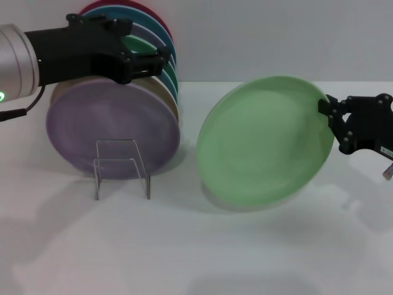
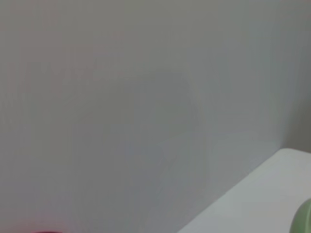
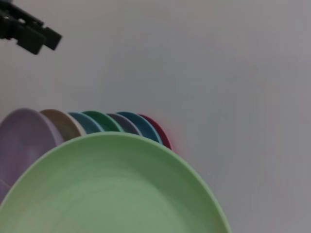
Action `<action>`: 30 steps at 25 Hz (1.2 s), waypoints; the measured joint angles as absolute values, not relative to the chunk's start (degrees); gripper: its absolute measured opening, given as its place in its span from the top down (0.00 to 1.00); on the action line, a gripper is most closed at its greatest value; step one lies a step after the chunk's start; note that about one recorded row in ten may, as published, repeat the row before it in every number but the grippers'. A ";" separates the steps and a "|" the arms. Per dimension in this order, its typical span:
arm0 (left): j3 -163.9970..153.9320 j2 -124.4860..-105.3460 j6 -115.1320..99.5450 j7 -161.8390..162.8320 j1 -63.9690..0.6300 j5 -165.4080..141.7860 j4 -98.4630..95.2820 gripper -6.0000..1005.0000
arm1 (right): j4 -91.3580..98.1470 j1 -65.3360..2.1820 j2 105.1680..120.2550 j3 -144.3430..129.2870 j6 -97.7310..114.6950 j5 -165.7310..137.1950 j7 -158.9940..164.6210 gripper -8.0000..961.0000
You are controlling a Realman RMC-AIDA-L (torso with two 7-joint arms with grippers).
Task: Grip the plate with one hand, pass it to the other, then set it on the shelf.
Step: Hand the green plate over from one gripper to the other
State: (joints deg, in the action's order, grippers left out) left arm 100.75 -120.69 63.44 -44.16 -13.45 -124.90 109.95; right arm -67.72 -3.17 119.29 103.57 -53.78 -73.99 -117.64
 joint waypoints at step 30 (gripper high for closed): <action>89.00 -118.38 59.21 -47.21 -13.84 -126.45 104.66 0.24 | -54.44 -13.68 119.54 101.07 -56.50 -63.36 -133.67 0.95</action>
